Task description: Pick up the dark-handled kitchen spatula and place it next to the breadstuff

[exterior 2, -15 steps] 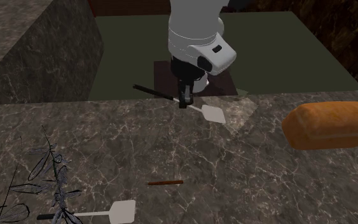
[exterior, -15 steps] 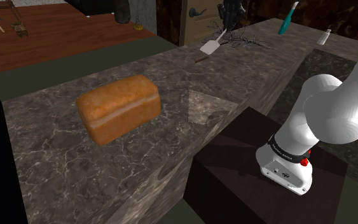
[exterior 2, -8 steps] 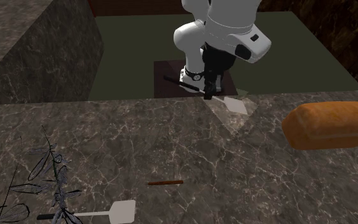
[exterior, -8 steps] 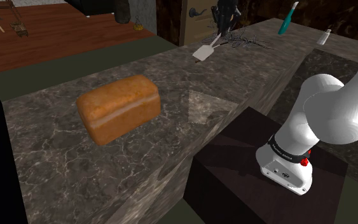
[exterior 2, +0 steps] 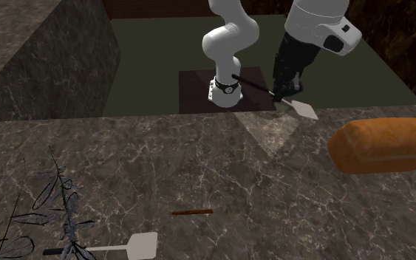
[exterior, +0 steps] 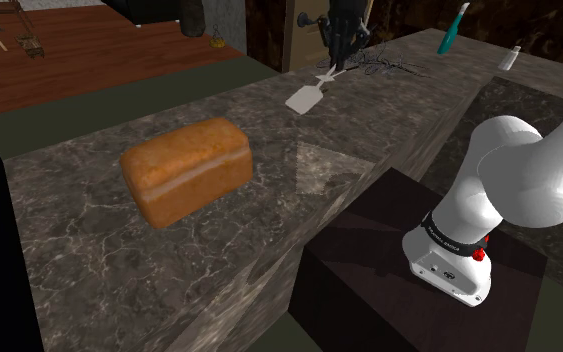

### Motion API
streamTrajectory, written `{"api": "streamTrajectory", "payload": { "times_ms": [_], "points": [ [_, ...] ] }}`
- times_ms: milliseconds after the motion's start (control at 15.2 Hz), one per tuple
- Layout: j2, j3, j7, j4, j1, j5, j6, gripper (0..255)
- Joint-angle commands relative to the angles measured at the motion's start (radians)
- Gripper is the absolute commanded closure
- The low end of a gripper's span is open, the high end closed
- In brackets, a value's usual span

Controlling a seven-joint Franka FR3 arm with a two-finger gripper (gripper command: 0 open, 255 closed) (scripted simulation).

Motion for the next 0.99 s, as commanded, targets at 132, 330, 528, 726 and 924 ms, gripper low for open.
{"api": "streamTrajectory", "payload": {
  "times_ms": [132, 330, 528, 726, 924],
  "points": [
    [-0.006, 0.076, 0.098, -0.010, 0.035, 0.038, -0.009, 255],
    [0.001, 0.131, 0.170, -0.008, 0.063, 0.067, -0.012, 255],
    [0.018, 0.185, 0.241, 0.003, 0.091, 0.097, -0.012, 255],
    [0.045, 0.237, 0.311, 0.025, 0.119, 0.125, -0.012, 255],
    [0.082, 0.289, 0.380, 0.057, 0.146, 0.150, -0.011, 255]
  ]
}}
